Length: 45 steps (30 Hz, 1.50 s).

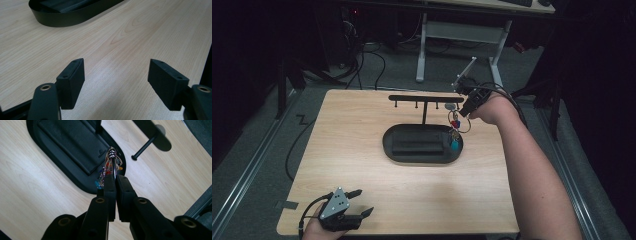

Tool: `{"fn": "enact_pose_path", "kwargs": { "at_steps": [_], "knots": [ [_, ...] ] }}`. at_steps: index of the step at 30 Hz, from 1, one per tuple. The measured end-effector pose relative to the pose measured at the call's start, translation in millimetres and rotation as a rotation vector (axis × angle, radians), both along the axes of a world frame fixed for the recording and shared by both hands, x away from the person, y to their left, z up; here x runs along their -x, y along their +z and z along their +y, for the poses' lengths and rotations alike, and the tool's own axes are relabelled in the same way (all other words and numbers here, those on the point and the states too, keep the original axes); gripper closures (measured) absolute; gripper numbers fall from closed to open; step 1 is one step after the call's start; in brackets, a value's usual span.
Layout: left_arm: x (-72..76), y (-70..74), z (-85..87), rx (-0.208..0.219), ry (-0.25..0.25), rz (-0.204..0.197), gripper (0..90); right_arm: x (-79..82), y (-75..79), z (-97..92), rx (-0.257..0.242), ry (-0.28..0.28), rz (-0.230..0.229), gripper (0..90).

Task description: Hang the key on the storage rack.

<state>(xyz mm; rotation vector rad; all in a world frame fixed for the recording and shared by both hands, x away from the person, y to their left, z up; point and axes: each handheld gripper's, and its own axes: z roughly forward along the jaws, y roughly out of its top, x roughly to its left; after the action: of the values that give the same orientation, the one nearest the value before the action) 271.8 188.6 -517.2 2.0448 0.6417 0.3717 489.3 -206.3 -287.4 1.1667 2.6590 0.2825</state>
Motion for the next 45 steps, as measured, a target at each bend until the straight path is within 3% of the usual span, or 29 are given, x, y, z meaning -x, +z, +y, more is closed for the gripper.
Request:
{"fn": "enact_pose_path", "kwargs": {
  "at_steps": [2,10,11,29,36,40,45],
  "knots": [
    [0.3,0.1,-0.3,-0.002,0.0,-0.003,30.3,-7.1,-2.0,-0.3,0.001,0.016,-0.008,87.7],
    [0.3,-1.3,-0.8,-0.006,-0.005,-0.006,30.3,-27.3,-9.9,-1.4,-0.004,-0.028,0.004,87.7],
    [0.3,-1.4,-1.0,-0.006,-0.006,-0.006,30.3,-31.3,-11.4,-2.9,0.004,-0.013,-0.002,87.7],
    [0.7,-1.1,-0.9,-0.017,-0.01,-0.008,30.4,-49.5,-20.2,-6.6,0.009,-0.059,-0.009,86.8],
    [0.2,-1.2,0.0,-0.015,-0.006,-0.007,30.4,-42.4,-12.3,0.5,-0.014,-0.086,-0.053,78.0],
    [0.0,-1.4,-0.2,-0.017,-0.006,-0.004,30.4,-31.7,-10.2,5.5,-0.007,-0.094,-0.064,70.8],
    [0.2,-1.3,-1.5,-0.021,-0.008,-0.003,30.4,-12.0,-10.4,1.9,-0.04,-0.096,-0.096,56.6]
  ]
}}
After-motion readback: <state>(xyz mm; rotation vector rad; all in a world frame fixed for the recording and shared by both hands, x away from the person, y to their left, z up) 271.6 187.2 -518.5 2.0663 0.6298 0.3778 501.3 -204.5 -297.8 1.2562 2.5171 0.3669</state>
